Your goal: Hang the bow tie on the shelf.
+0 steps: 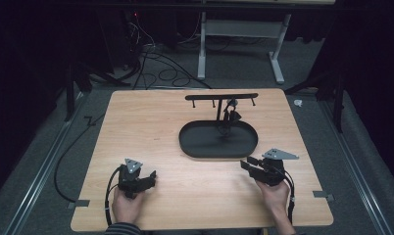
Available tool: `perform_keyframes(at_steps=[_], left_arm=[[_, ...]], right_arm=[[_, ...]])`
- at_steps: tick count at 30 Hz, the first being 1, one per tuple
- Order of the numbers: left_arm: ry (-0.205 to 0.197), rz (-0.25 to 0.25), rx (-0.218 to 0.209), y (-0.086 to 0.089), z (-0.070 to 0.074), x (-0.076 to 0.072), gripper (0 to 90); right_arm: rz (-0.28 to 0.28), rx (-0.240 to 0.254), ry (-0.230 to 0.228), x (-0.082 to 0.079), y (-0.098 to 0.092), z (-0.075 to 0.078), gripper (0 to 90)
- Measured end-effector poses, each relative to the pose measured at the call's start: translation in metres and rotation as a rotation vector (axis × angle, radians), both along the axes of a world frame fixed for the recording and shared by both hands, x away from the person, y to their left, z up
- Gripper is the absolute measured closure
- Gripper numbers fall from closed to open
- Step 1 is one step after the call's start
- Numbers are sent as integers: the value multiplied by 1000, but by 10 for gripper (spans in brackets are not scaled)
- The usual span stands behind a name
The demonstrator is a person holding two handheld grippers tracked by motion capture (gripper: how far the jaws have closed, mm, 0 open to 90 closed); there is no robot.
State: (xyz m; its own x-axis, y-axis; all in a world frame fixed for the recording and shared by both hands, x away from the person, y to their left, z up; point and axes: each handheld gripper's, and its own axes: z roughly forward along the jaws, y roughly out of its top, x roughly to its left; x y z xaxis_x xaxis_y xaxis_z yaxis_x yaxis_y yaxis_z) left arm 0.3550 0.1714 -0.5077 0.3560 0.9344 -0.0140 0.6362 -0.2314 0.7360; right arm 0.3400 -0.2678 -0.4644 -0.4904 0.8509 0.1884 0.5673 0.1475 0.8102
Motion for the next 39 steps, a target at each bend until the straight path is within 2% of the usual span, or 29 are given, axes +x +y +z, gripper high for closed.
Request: perform_keyframes(at_steps=[4, 18, 23, 29, 39], left_arm=[[0, 0, 0, 0, 0, 0, 233], [0, 0, 0, 0, 0, 0, 233], [0, 0, -2, 0, 0, 0, 233], [-2, 2, -5, 0, 0, 0, 234], [-2, 2, -5, 0, 0, 0, 233]], right_arm=[[7, -22, 15, 2, 1, -4, 639], [-13, -26, 58, 6, -2, -18, 630], [-29, -75, 56, 9, -1, -23, 631], [-42, -94, 68, 10, -1, -26, 630], [-75, -180, 64, 11, 3, -32, 575]])
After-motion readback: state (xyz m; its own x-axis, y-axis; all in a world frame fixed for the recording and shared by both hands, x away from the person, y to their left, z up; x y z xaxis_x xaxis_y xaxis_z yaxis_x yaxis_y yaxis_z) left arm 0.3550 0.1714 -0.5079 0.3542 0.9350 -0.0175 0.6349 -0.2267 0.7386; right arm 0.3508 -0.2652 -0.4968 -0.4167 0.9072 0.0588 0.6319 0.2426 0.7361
